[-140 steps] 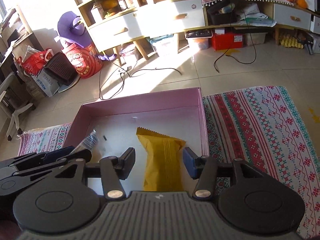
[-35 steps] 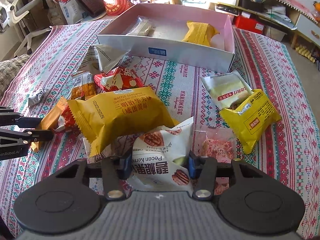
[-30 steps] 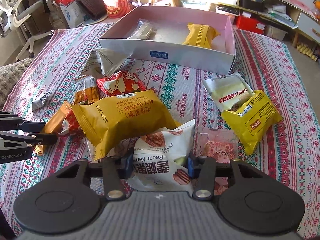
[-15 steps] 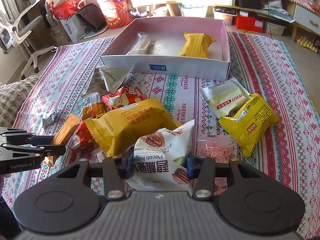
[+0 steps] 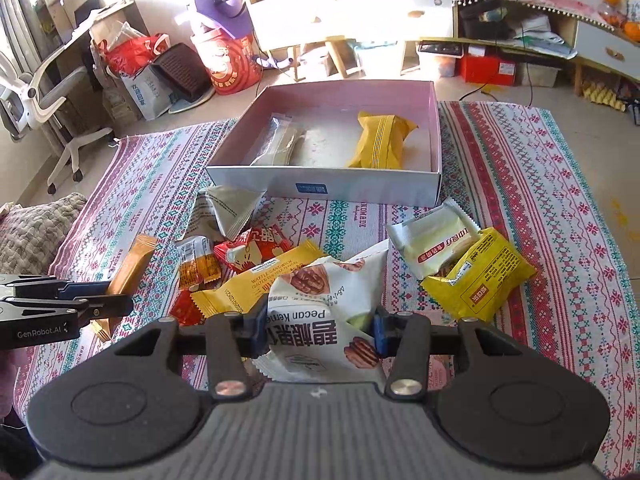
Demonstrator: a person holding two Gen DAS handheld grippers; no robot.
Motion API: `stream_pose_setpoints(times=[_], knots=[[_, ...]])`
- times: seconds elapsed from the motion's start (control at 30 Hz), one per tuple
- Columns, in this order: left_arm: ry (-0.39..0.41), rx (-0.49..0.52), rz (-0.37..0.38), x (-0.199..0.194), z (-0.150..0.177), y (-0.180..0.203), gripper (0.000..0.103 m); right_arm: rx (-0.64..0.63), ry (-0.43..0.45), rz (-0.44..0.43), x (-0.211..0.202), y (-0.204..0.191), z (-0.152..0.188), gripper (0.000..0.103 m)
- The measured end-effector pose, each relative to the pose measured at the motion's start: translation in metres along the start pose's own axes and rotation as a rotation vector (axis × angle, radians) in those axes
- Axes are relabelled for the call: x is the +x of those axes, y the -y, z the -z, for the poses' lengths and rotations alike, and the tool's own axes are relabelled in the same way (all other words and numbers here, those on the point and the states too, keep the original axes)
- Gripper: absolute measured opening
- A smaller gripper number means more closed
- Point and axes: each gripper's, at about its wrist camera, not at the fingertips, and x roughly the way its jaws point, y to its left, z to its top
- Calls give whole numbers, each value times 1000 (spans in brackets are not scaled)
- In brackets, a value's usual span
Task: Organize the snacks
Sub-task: 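Carry the gold bar and pecan packet into the box and open both tools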
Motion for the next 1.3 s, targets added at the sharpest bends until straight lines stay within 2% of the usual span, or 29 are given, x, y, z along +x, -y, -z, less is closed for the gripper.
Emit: stream_pose_setpoints(times=[0.33, 0.73, 1.07, 1.3], knots=[[72, -12, 2, 8, -40, 18, 34, 21, 77, 19, 4, 1, -38, 43], [123, 16, -12, 48, -101, 38, 34, 43, 152, 35, 40, 17, -91, 43], [102, -8, -29, 98, -129, 45, 34, 117, 160, 18, 79, 40, -118, 43], [79, -33, -48, 125, -142, 47, 34, 135, 152, 12, 100, 39, -131, 43]])
